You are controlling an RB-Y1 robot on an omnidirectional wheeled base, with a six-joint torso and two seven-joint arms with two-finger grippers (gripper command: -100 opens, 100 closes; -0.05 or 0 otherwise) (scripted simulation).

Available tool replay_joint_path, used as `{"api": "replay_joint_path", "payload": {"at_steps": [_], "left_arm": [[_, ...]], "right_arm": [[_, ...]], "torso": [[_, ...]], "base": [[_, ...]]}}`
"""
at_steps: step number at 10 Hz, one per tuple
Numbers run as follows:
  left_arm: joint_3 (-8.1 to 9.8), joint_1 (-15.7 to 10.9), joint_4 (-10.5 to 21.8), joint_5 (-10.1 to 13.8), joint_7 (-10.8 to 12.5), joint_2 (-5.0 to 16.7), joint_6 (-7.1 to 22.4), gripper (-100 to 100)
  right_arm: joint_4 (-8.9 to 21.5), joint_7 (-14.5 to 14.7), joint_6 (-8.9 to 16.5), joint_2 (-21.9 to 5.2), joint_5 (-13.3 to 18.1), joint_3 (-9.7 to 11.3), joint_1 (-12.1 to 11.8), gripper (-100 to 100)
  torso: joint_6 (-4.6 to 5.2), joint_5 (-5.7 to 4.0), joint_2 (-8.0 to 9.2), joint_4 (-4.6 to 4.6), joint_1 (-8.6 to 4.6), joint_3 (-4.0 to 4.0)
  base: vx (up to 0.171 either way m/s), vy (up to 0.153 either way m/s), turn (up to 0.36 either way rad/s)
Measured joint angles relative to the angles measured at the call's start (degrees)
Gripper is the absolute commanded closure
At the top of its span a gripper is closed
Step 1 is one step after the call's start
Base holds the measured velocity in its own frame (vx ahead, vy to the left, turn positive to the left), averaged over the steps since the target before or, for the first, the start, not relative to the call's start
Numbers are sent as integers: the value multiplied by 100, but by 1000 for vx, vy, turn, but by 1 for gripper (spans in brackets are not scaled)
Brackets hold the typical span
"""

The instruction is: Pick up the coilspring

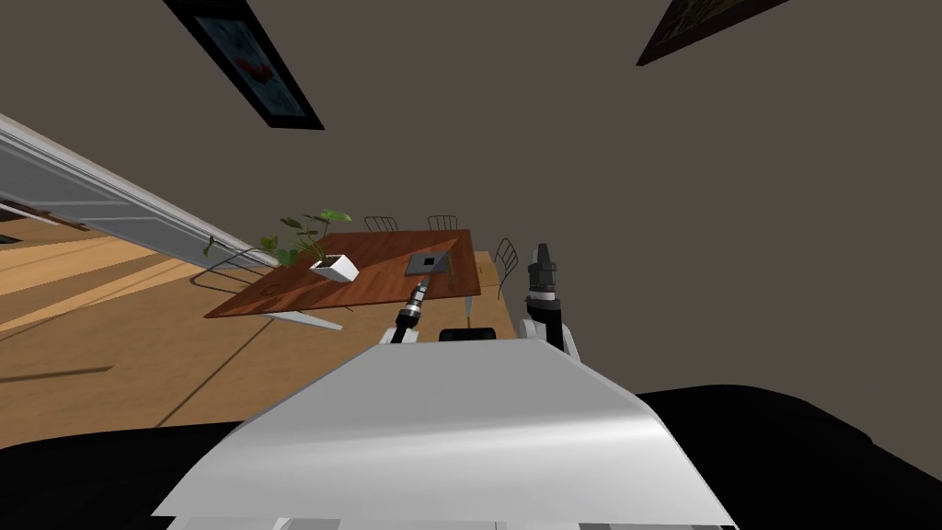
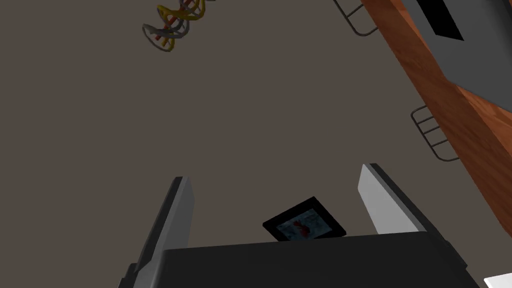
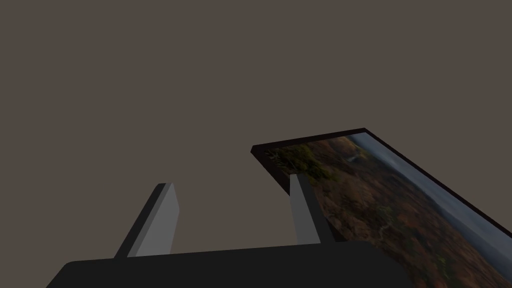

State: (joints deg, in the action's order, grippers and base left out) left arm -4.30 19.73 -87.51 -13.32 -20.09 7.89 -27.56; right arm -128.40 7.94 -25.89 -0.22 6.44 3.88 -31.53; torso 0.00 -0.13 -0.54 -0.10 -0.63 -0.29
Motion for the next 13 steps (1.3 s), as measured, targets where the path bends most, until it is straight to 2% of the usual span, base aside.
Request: {"api": "replay_joint_path", "payload": {"at_steps": [6, 10, 11, 12, 13], "left_arm": [[158, -448, 759, -546, -174, -27, 134, -100], [278, -740, 1171, -813, -252, 74, 225, -100], [282, -747, 1178, -821, -253, 80, 237, 0], [281, -747, 1177, -820, -253, 79, 236, -100], [330, -853, 1235, -812, -271, 45, 279, -100]], "right_arm": [[0, 0, 0, 0, 0, 0, 0, 0], [0, 0, 0, -1, 0, -1, 1, 0], [0, 0, 0, -1, 0, -1, 1, 0], [0, 0, 0, -1, 0, -1, 2, 0], [0, 0, 0, -2, 0, -1, 2, 0]], "torso": [[0, 0, 2, -1, 3, 0], [-1, 4, 19, 3, 26, 10], [-1, 7, 30, 5, 44, 15], [-1, 10, 41, 7, 58, 22], [2, 12, 37, 8, 63, 21]], "base": [[98, -158, 35], [62, -96, 29], [7, -10, 0], [26, -4, -118], [17, 2, -32]]}}
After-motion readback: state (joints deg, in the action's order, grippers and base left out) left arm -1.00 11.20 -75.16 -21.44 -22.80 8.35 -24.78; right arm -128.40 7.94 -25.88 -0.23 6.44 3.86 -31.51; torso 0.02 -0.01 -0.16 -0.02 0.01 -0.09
